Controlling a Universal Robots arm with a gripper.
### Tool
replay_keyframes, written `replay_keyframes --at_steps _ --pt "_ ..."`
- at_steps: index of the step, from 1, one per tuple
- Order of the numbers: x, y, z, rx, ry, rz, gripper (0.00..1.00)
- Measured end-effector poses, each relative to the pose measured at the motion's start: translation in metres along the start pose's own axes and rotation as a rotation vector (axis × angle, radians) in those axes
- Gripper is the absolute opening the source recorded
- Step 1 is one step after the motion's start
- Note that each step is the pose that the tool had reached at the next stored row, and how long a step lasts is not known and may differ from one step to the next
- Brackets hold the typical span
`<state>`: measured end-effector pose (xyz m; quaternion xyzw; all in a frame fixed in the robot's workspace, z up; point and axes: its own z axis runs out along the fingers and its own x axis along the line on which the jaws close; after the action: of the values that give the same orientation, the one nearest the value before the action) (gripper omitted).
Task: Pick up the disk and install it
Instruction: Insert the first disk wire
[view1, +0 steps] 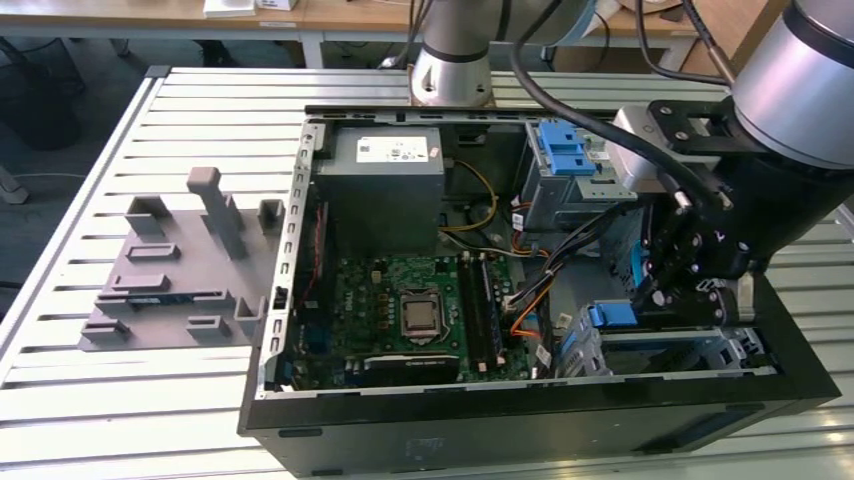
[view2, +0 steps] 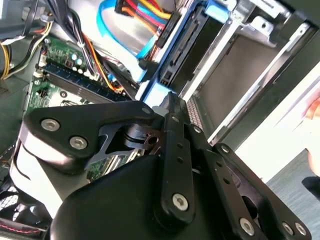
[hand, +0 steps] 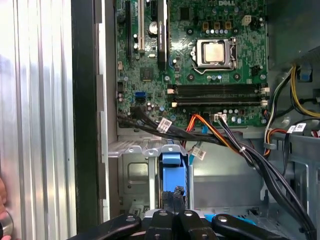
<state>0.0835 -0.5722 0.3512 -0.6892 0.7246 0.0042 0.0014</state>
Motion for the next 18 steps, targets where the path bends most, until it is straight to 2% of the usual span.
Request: replay_keyframes --at_steps 5,9,14,18 --pt "-0.0006 -0.0079 0.0000 0.0000 0.0001 0.000 0.11" --pt "-0.0005 -0.0086 -0.0007 0.0000 -0.0002 0.000 0.11" --pt "-0.0019 -0.0107 -0.0048 0.0005 -0.0011 0.000 0.11" --pt "-0.0040 -0.0188 -0.0050 0.0006 -0.0009 0.000 0.11"
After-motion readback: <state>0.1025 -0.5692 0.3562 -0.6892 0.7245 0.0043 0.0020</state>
